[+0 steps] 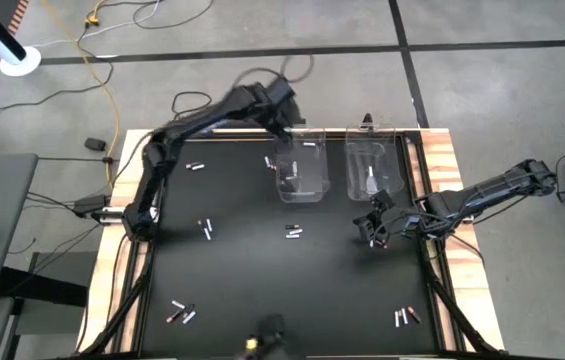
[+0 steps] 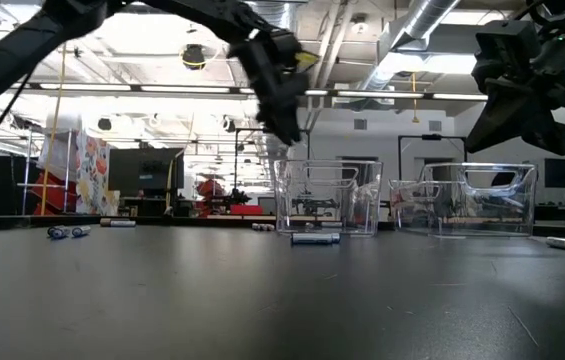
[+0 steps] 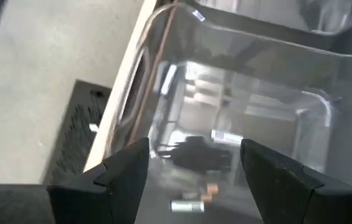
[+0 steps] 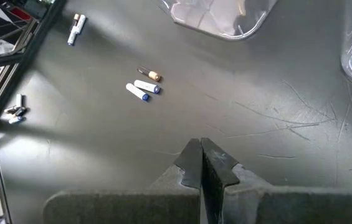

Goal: Sort batteries
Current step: Put the white battery into the left transparent bin

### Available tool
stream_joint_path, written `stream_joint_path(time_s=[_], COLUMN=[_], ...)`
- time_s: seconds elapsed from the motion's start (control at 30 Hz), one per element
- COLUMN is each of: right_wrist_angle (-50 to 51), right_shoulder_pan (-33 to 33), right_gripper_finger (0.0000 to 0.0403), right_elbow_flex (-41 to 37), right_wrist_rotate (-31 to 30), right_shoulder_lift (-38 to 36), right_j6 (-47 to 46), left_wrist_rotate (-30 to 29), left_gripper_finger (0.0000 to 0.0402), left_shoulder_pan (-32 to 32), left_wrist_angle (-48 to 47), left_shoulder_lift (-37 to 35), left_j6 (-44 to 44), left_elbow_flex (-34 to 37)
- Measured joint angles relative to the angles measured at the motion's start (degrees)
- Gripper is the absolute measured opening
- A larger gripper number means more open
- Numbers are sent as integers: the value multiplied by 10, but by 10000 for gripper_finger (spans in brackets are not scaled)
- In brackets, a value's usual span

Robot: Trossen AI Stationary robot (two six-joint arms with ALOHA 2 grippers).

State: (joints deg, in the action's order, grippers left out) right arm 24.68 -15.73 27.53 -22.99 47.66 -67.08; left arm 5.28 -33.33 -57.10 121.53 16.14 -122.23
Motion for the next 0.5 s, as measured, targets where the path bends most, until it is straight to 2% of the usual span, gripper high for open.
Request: stream_joint_path(time_s=[0.17, 0.27, 0.5], right_wrist_angle=[0, 0, 1], right_shoulder_pan=[0, 0, 0], right_gripper_finger=[17, 17, 17], right_elbow_flex=[0, 0, 0], right_wrist_rotate=[0, 0, 0], right_shoulder_lift=[0, 0, 0], right_j6=[-7, -9, -10], left_wrist_rotate=[35, 35, 32], left_gripper_finger=[246, 246, 246], left_shoulder_pan=[-40, -50, -55], left_wrist_angle=[33, 103, 340], left_shoulder_lift=[-83, -156, -365], left_j6=[-19, -32, -68], left_elbow_flex=[131, 262, 592])
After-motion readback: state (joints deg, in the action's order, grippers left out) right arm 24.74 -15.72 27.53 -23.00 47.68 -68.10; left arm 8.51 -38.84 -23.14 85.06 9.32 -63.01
